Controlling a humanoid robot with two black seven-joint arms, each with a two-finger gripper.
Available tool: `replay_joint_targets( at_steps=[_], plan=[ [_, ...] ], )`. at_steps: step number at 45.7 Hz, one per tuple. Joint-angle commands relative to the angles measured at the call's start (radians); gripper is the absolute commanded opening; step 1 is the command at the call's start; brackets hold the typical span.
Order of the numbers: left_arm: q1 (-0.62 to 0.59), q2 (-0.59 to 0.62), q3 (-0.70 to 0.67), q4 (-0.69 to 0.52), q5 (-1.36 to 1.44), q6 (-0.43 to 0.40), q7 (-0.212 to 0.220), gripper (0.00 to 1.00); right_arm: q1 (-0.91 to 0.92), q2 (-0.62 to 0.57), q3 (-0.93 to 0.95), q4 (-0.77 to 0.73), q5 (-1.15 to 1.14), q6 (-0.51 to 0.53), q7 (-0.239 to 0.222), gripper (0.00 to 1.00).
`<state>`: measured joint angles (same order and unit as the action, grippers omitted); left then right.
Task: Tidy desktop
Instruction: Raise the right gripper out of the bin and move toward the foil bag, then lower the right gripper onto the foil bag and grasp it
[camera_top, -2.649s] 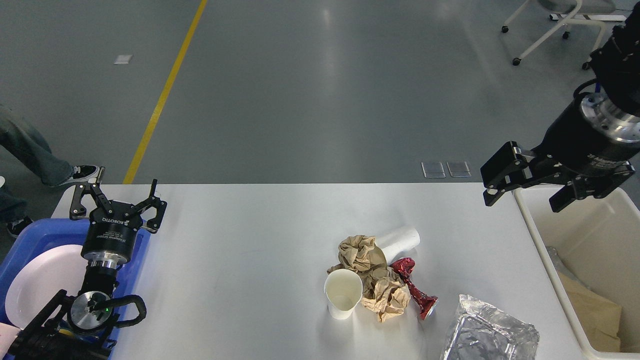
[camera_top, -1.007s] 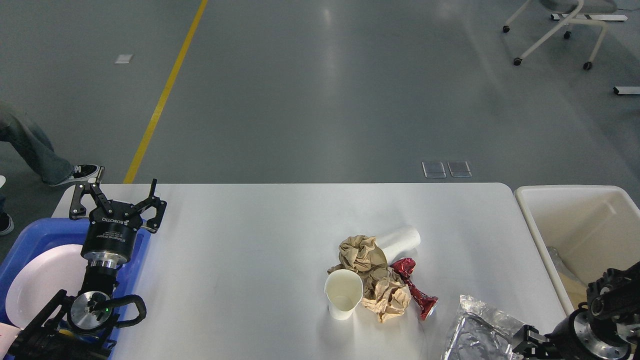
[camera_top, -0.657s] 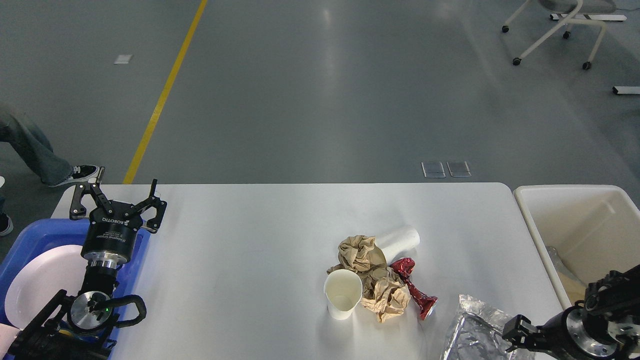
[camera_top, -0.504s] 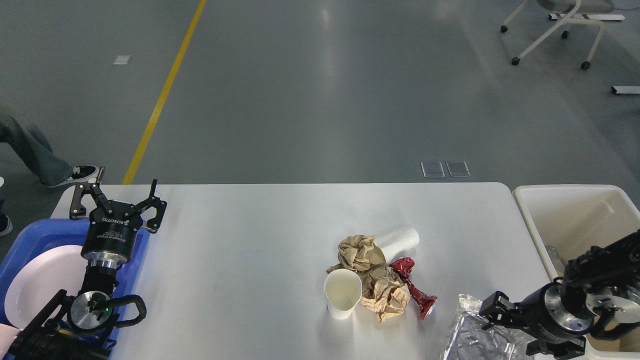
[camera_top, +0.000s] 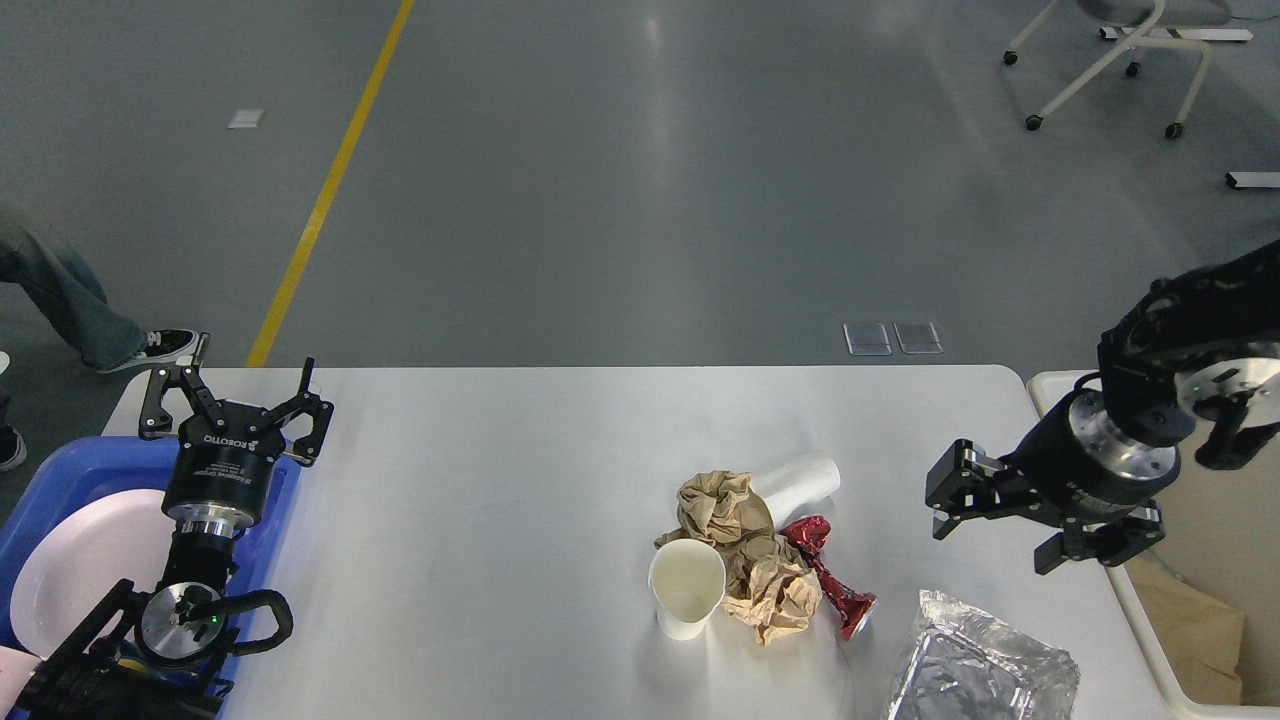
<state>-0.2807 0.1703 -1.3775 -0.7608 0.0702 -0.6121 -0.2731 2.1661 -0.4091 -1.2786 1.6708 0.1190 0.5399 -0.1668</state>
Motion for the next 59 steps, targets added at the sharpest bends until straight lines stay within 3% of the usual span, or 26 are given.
replay_joint_targets(
  at_steps=[1, 9, 18, 25, 33, 40, 59],
  plan=[
    [0.000, 0.000, 0.000, 0.000, 0.000, 0.000, 0.000, 0.96, 0.269, 0.033, -0.088, 0.000, 0.001, 0.207, 0.000, 0.85],
    [0.000, 0.000, 0.000, 0.000, 0.000, 0.000, 0.000, 0.96, 0.451, 0.036, -0.099, 0.007, 0.010, 0.337, 0.001, 0.85],
    [0.000, 0.000, 0.000, 0.000, 0.000, 0.000, 0.000, 0.96, 0.437, 0.036, -0.093, 0.009, 0.014, 0.325, 0.001, 0.85],
    [0.000, 0.000, 0.000, 0.000, 0.000, 0.000, 0.000, 0.96, 0.324, 0.059, -0.084, 0.012, 0.057, 0.278, 0.001, 0.84],
    [0.000, 0.000, 0.000, 0.000, 0.000, 0.000, 0.000, 0.96, -0.027, 0.147, -0.041, 0.006, 0.149, -0.061, 0.001, 0.82],
    [0.000, 0.000, 0.000, 0.000, 0.000, 0.000, 0.000, 0.96, -0.265, 0.210, 0.044, 0.001, 0.174, -0.279, 0.001, 0.83],
    [0.000, 0.000, 0.000, 0.000, 0.000, 0.000, 0.000, 0.96, -0.549, 0.305, 0.136, -0.086, 0.174, -0.532, 0.001, 0.83]
  ],
)
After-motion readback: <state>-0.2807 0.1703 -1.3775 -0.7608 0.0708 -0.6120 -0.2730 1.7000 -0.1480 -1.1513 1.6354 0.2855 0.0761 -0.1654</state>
